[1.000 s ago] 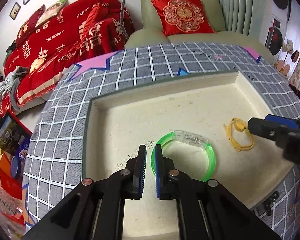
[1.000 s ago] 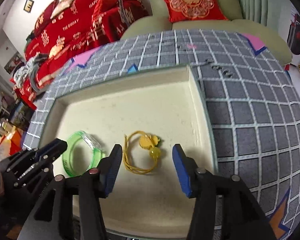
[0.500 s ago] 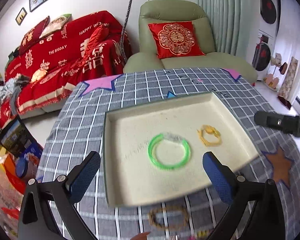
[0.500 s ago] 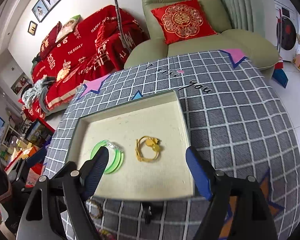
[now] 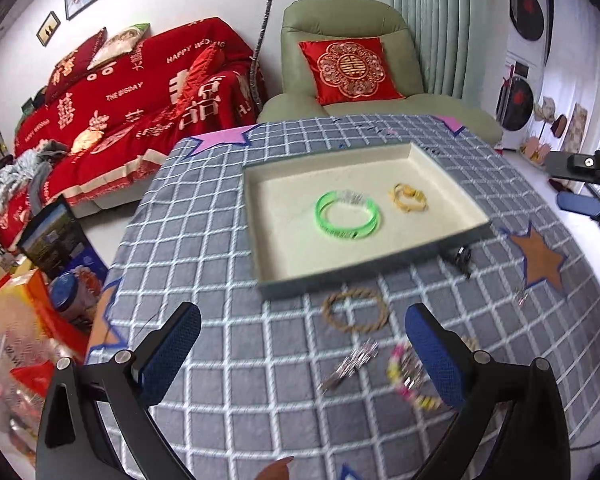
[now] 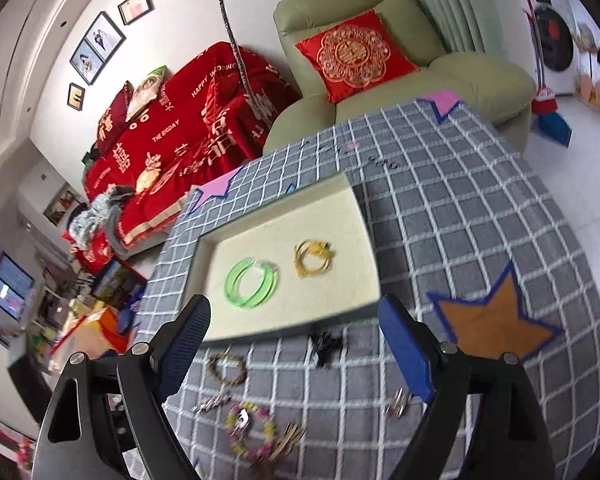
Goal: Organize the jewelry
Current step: 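Lift both tools up and away from the tray, then grasp the pink star hair clip with the left tool while the right tool grasps the brown coiled hair tie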
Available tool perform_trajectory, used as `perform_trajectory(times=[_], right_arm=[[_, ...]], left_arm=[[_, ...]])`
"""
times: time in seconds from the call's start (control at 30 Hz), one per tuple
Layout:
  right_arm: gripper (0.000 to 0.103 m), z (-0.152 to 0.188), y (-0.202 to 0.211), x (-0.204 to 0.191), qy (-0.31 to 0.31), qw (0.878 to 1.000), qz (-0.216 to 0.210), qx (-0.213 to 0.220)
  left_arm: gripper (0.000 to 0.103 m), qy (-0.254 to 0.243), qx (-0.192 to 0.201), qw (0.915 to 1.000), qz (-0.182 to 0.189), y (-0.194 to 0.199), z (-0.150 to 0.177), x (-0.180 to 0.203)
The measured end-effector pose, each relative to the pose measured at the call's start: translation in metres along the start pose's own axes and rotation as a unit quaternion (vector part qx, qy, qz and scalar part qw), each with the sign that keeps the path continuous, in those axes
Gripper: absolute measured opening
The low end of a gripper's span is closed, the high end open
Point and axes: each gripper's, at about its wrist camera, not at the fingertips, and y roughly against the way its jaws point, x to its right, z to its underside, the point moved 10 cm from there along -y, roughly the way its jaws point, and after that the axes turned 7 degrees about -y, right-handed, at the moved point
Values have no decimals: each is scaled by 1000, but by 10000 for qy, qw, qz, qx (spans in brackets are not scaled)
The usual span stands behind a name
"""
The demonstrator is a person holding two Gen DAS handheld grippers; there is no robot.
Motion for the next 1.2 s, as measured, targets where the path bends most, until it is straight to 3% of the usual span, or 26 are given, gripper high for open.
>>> perform_trajectory(times=[0.2,0.43,0.73,1.2], right_arm=[[88,32,7,9,291,9988,375,-142],[88,78,6,22,398,9964,489,-569],[88,133,-2,20,868,9888,707,-987],[88,175,-23,0,1380,9779,700,-1404]], left_arm=[[103,130,-306,9994,6,-3,41,-12],[103,-21,-650,9976,221,-13,76,-2],[103,-336,-773,9963,190,-35,82,9],[103,-593,-775,9947,318,-56,75,16]])
